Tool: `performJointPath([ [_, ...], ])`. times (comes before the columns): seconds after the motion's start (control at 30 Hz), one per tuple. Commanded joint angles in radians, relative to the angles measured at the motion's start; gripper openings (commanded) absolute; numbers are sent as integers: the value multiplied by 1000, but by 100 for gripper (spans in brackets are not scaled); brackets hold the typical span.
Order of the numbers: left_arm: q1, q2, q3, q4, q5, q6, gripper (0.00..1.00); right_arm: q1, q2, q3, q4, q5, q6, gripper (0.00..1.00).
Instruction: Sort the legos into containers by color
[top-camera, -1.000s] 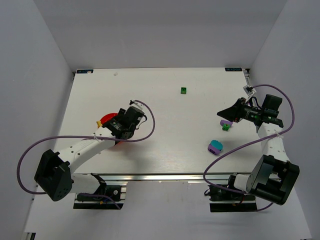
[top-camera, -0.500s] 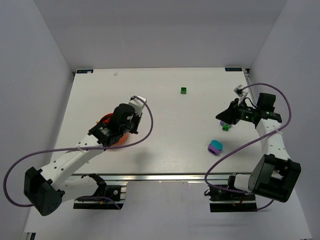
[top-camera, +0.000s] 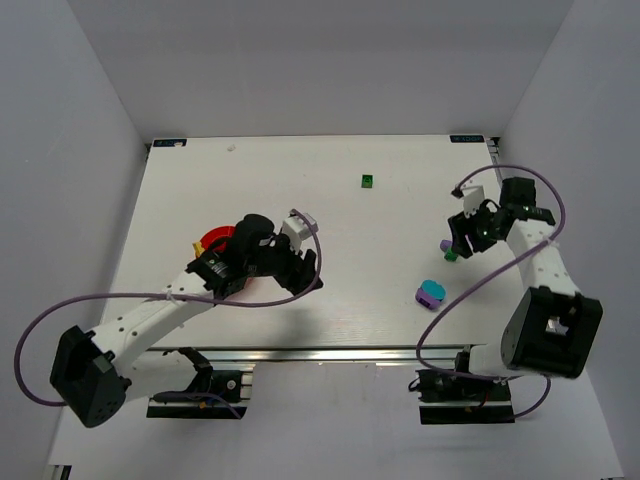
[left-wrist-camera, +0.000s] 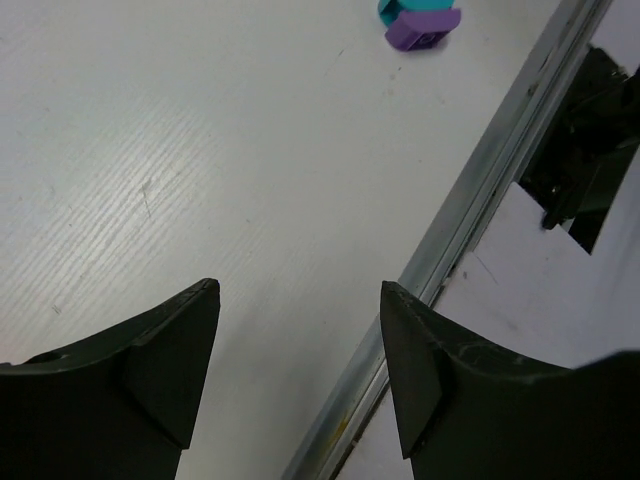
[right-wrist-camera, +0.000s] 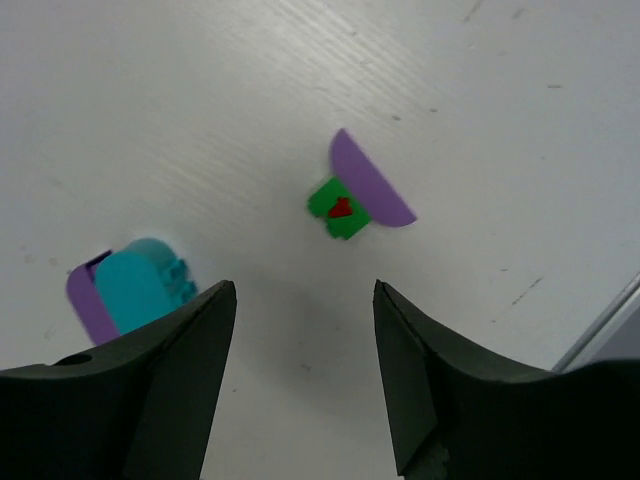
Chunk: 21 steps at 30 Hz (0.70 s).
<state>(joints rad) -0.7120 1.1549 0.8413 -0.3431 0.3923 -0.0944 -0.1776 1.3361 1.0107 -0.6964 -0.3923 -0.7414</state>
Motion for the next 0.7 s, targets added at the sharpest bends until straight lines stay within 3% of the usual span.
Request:
performJointPath([
  [0.0, -1, -133, -19, 33, 30, -1, 75, -8, 112, 117, 6, 135, 170, 62],
  [0.1, -1, -161, -21, 26, 5, 7, 76, 1, 153, 91, 75, 170, 281, 64],
  [0.2, -1, -162, -15, 13, -4, 16, 76, -2, 205, 127, 58, 116, 301, 73],
  [0.27, -1, -164, -16, 13, 3, 16, 76, 1, 199, 140, 23, -41, 223, 74],
  [0.33, -1, -165, -16, 13, 8, 16, 76, -3, 157, 147, -120, -249, -83, 75],
  [0.4, -1, -173, -15, 13, 10, 18, 76, -3, 120, 137, -246, -333, -378, 75],
  [0.43, -1, -176, -15, 13, 8, 19, 76, -3, 77, 97, -314, -341, -632, 77],
  [0.53, -1, -195, -21, 19, 3, 19, 77, 6, 14, 11, -359, -291, -983, 82],
  [0.67, -1, -195, -24, 21, -7, 21, 77, 10, 21, -20, -411, -180, -1274, 89],
])
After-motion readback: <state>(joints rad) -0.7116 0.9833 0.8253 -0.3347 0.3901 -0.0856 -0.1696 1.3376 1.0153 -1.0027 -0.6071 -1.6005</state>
